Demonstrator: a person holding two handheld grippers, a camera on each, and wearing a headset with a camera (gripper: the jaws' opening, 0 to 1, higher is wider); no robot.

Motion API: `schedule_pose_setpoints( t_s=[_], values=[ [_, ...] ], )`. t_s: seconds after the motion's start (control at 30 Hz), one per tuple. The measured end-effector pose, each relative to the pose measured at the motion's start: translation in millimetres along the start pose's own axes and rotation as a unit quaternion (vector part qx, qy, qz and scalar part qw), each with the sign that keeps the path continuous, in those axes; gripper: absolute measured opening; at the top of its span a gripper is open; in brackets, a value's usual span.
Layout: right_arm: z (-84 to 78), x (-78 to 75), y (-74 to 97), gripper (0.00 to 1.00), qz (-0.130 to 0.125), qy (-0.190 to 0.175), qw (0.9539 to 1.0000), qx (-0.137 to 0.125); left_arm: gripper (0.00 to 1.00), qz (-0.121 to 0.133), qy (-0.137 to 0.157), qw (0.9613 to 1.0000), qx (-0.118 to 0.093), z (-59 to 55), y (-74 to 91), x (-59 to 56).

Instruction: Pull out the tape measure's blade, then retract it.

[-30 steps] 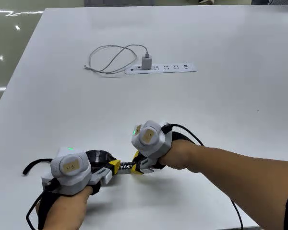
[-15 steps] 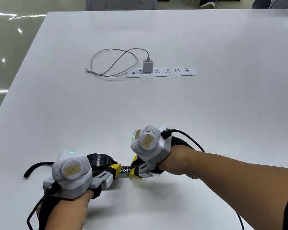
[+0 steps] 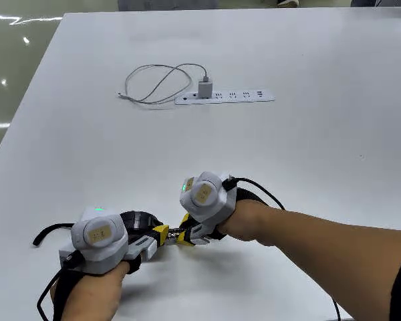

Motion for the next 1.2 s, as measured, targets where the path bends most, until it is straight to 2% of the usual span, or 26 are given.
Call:
schedule_pose_setpoints(
  t_s=[0.57, 0.83, 1.07, 1.2],
  values=[
    [6.9, 1.1, -5.3, 0.1, 0.0, 0.005, 1.0, -0.008, 0.6, -0.002, 0.002, 1.0, 0.002, 0.0, 0.3, 0.3],
    [8.7, 0.7, -7.5, 0.1, 0.004, -0.004, 0.9999, -0.011, 0.6, -0.004, 0.0, 1.0, 0.003, -0.1, 0.0, 0.3],
    [12.9, 0.3, -10.2, 0.1, 0.011, -0.003, 0.9996, -0.024, 0.6, -0.003, 0.001, 1.0, 0.003, 0.2, 0.2, 0.3],
    [13.8, 3.2, -10.9, 0.1, 0.005, 0.005, 0.9999, -0.013, 0.6, -0.008, -0.003, 1.0, 0.001, 1.3, -0.5, 0.2]
  ],
)
Point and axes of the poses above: the centre of the closed fingertips' face, and the gripper's own axes: y roughly backward along the fingers, x roughly to its left, z roughly out of its top, the point moved 2 cm from there along y, roughly backward along the fingers, and after that the axes turned 14 degrees about z, right-handed, at the moved point
